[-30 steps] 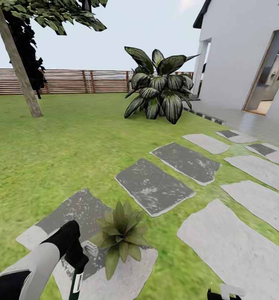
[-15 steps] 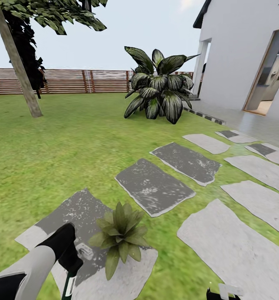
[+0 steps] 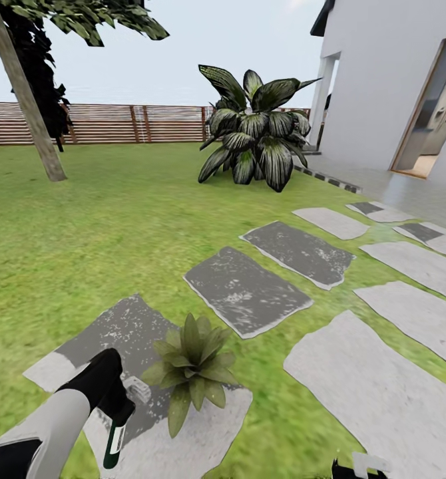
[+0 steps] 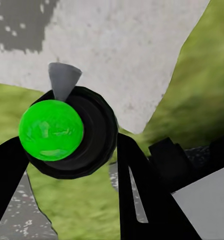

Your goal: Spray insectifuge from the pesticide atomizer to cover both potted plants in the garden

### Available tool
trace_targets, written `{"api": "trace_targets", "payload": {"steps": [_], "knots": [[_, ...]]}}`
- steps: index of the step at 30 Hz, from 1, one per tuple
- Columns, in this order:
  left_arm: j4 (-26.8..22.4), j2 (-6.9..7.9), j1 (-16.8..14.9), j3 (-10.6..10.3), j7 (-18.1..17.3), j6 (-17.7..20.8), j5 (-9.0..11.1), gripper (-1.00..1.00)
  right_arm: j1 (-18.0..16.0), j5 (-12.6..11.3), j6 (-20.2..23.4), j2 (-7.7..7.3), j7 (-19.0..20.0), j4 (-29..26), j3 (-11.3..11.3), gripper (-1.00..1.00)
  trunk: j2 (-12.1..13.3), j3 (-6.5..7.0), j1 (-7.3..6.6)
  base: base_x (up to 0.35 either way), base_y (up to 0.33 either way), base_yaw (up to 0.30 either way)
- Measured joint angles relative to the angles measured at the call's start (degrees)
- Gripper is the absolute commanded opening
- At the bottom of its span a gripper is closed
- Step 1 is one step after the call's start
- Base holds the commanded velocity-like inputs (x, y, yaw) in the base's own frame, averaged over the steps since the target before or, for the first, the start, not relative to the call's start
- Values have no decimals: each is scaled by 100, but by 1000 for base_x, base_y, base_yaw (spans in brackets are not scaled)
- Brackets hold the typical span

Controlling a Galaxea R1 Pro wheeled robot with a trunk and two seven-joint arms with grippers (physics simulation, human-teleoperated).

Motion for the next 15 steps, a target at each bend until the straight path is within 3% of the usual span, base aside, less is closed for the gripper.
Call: {"api": "trace_targets", "payload": {"steps": [8, 15], "knots": [[43, 27, 42, -12, 17, -25, -14, -100, 0, 0, 0, 8, 0, 6, 8, 100, -321, -196, 176, 0, 0, 0], [99, 28, 214, -8, 17, -39, -3, -100, -1, 0, -1, 7, 0, 5, 7, 100, -322, -199, 176, 0, 0, 56]]}}
